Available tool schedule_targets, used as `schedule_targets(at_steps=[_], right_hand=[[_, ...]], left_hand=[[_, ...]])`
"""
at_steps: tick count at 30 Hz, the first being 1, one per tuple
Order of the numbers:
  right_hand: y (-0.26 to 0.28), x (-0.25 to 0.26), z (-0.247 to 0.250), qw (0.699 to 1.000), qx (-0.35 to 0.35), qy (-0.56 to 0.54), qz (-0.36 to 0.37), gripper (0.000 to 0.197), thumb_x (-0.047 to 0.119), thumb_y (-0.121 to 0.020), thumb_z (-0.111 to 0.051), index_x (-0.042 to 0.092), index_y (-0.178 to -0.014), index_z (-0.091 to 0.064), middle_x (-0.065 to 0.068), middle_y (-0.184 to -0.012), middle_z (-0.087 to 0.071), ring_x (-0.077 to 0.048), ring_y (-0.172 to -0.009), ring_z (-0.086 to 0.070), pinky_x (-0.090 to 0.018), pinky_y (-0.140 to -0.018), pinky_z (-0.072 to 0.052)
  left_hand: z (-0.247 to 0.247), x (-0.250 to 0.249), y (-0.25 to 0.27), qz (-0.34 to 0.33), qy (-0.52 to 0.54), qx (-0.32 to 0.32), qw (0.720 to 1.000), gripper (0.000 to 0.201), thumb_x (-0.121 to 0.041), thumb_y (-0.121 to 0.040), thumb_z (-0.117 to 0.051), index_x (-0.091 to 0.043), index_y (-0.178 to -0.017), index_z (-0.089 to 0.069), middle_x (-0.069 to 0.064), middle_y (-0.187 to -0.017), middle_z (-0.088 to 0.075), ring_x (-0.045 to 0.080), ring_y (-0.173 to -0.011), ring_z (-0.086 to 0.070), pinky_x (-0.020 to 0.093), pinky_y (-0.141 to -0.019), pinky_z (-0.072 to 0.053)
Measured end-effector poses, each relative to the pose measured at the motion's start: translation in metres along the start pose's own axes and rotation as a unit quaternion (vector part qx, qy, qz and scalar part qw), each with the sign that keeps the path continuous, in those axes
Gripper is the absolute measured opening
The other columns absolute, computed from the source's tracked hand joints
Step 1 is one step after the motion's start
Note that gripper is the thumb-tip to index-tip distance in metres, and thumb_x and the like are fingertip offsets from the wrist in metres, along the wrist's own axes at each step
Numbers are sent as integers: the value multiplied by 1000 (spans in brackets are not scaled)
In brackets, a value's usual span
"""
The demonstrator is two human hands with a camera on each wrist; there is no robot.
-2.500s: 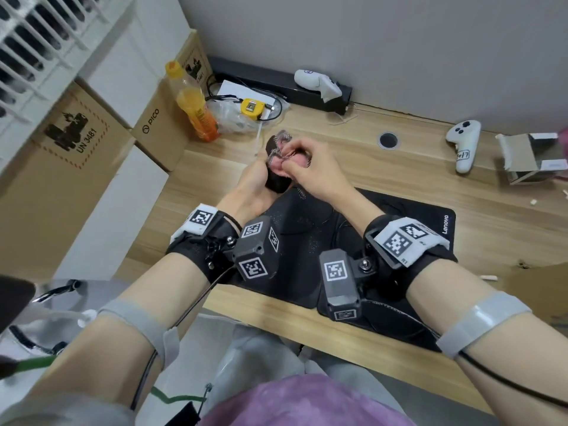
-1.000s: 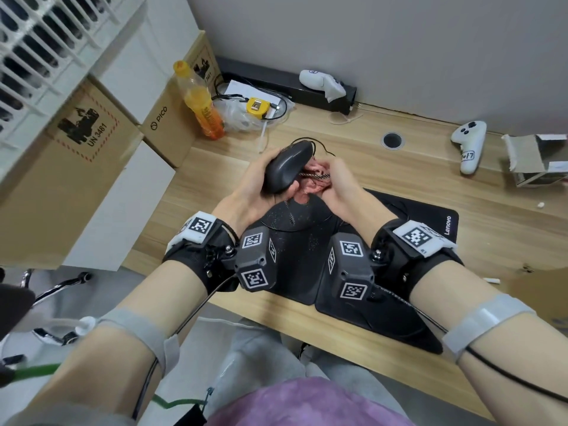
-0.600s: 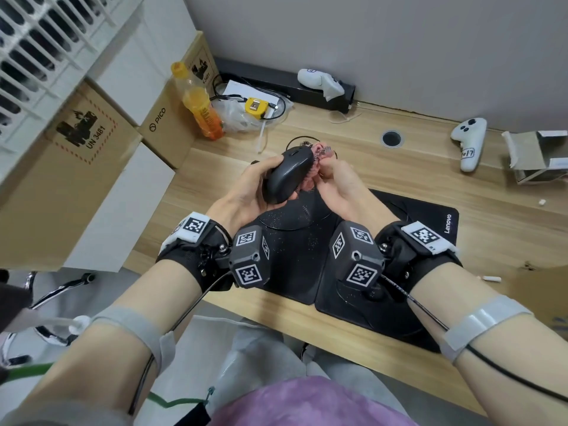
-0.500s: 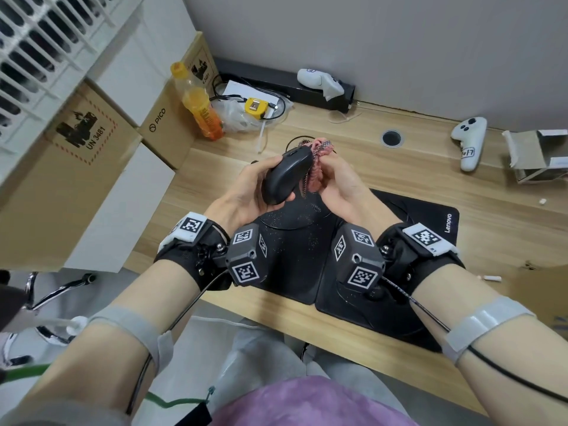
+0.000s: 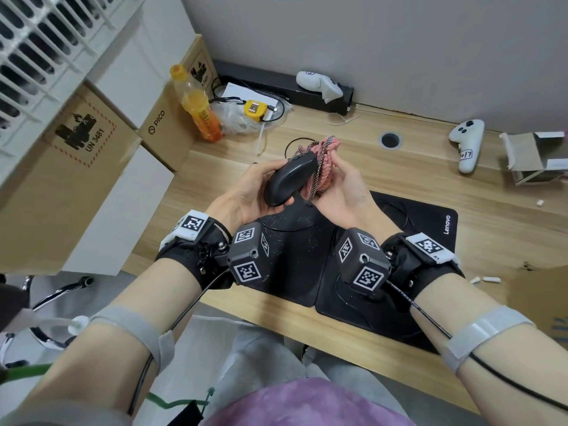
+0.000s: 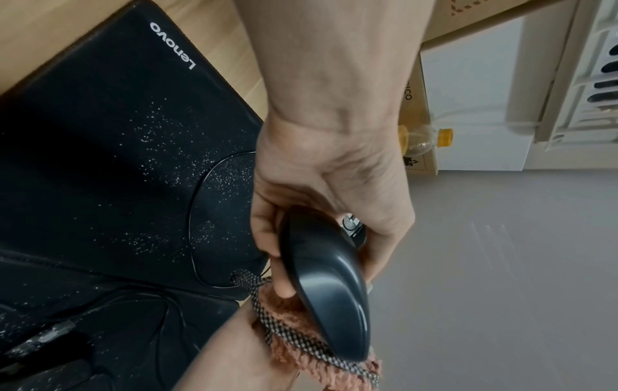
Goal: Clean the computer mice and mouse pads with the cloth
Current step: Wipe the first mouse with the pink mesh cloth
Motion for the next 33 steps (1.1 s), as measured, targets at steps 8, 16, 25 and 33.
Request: schedule_targets(at_steps=[8,16,25,33], right_hand=[[-9,-1,0,999,-2,36,6,24,23,-97,-55,11,-118,-60,-6,-104,-65,-19,-97,-60,-35,-100,-39],[-26,0,-8,973,-182,133,55,29,19,-97,-54,7,-124,-59,-17,-117,-69,-28,-91,-68,-40,-69,-58],[-21,3,-9,954,-251,146,73,33,22,-93,-58,10,-124,-55,-13,-109,-71,-30,-89,-70,-35,-62,-54],[-16,15,-20,954,-261,106,100,7,14,-97,-55,10,-96,-60,-15,-107,-70,-29,-90,-69,-40,-76,-57]], left_hand=[[13,7,-9,22,-86,-20,996,25,-43,-89,-57,-19,-97,-61,-2,-68,-63,17,-53,-59,25,-58,-43],[5,1,-17,-141,-231,-33,962,55,-47,-81,-72,-29,-130,-53,-8,-119,-60,2,-104,-58,12,-84,-46],[-8,-7,-27,-165,-329,-39,929,77,-49,-79,-74,-21,-143,-40,-10,-110,-65,8,-107,-61,32,-101,-46],[0,-2,-9,3,-46,121,992,45,-48,-98,-46,-8,-107,-65,16,-97,-70,25,-73,-69,31,-68,-59]])
Point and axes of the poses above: each hand's wrist, its own y-axis away from the middle knuckle, its own z-axis out of the back of the hand, x = y × z, the point moved 3 cm from there along -y, towards the middle knuckle
